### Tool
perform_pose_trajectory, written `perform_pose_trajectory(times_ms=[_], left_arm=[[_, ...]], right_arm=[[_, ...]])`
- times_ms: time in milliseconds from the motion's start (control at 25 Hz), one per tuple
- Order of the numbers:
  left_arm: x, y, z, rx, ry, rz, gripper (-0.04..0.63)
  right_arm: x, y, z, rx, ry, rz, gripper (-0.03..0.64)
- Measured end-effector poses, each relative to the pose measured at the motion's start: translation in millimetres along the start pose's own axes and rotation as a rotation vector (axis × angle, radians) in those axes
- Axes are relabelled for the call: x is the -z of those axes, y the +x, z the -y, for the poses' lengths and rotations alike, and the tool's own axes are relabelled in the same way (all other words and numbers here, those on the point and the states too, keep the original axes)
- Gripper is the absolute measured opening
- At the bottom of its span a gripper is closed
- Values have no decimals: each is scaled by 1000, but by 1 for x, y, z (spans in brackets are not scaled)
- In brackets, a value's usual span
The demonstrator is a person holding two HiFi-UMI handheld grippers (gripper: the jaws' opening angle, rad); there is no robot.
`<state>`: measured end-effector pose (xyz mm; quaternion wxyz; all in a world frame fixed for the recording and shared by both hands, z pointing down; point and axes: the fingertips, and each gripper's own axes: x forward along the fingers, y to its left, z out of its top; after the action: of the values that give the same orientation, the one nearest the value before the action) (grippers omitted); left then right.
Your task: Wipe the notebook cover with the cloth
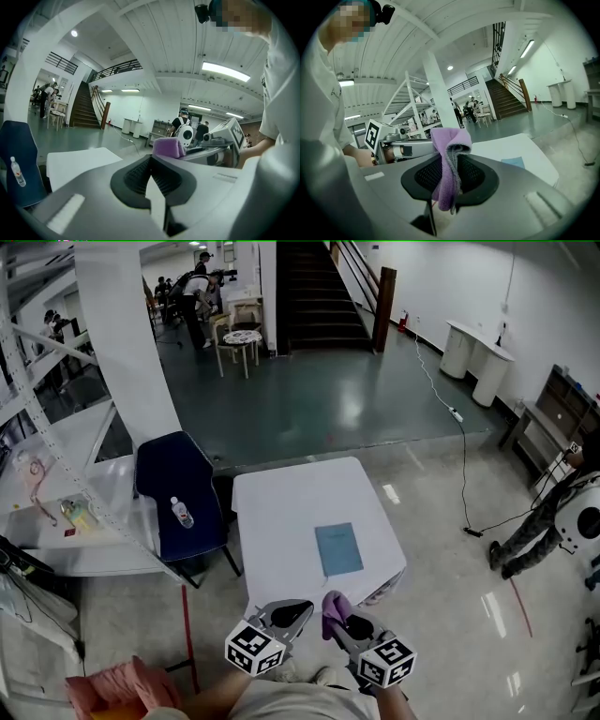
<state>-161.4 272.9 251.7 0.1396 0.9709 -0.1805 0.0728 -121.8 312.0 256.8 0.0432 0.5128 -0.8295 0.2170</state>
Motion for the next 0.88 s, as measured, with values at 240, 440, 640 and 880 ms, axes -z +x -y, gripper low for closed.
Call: perform_pose_trajectory(times_ms=[240,440,640,880], left_arm=[[1,-8,-14,26,16,-18,0],[3,-16,-25,45,23,-20,0],[5,-14,-30,75,24,-21,0],[-2,-1,-35,93,22,-8,0]], right_arm=[[-2,16,-2,30,2,8,104],[0,23,-9,55,-2,15,104],[4,27,-7,84,3,9,104],[-3,29,4,100,-5,10,104]])
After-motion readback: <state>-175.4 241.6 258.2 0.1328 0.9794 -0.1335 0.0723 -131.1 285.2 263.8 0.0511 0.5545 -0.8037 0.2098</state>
